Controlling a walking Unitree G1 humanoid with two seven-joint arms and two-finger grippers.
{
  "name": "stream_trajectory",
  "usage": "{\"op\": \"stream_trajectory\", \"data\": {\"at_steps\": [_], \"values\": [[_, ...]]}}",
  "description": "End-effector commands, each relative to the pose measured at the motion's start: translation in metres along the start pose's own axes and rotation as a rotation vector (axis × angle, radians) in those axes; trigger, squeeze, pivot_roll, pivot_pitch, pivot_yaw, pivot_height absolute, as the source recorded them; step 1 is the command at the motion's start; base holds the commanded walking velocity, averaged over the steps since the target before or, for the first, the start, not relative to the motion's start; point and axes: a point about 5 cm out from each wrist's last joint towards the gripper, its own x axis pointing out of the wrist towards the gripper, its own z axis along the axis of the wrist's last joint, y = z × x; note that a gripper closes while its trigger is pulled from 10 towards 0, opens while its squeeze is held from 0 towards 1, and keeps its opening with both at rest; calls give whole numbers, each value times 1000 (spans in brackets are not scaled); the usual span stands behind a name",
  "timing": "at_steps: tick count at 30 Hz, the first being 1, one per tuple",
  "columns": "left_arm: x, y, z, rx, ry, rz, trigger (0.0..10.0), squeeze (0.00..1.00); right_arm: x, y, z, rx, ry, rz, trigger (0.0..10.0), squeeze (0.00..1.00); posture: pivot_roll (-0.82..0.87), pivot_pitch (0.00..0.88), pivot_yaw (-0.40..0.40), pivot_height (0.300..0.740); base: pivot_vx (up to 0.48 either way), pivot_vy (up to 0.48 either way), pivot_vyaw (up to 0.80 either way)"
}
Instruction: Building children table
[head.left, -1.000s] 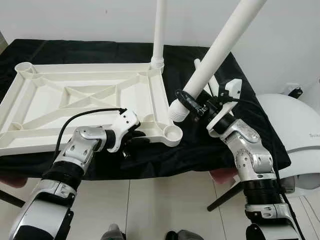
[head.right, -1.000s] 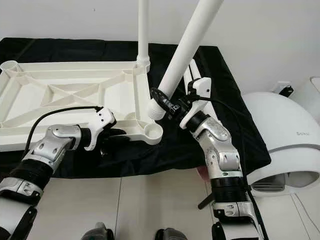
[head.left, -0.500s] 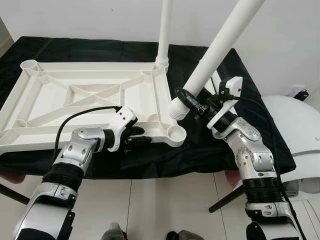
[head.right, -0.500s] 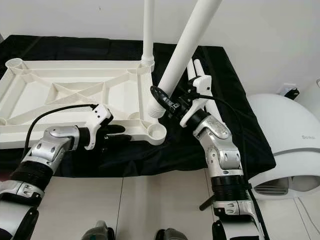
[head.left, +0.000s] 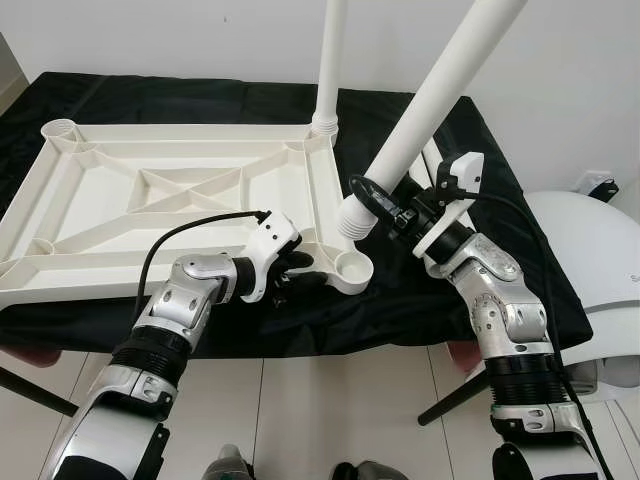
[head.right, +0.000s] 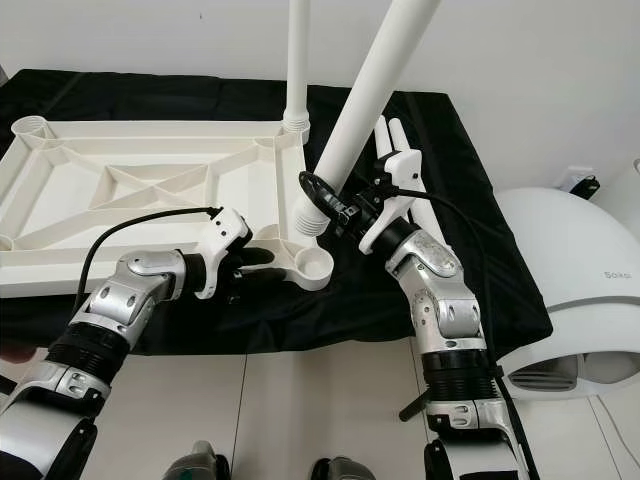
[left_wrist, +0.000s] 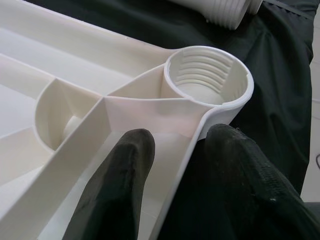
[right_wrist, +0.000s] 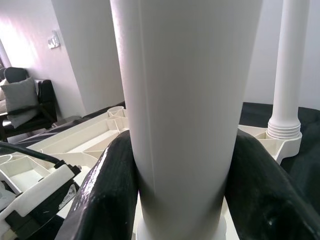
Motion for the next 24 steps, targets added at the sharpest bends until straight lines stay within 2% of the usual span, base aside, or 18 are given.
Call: {"op": "stream_trajectory", "data": {"at_steps": [1, 7, 12, 24], "values": [[1, 2, -3, 6, 39, 35, 10000, 0, 0, 0, 4, -14, -8, 8, 10000, 0, 1, 48, -18, 740, 0, 0, 0], [-1, 3, -10, 19, 73, 35, 10000, 0, -2, -1, 4, -18, -5, 4, 10000, 0, -1, 51, -16, 740, 0, 0, 0], [-13, 1, -17, 56, 116, 1, 10000, 0, -2, -2, 4, -20, -5, 3, 10000, 0, 6, 51, -15, 740, 0, 0, 0], [-10, 3, -19, 63, 138, 32, 10000, 0, -1, 0, 3, -17, -2, 12, 10000, 0, 7, 58, -15, 740, 0, 0, 0]]}}
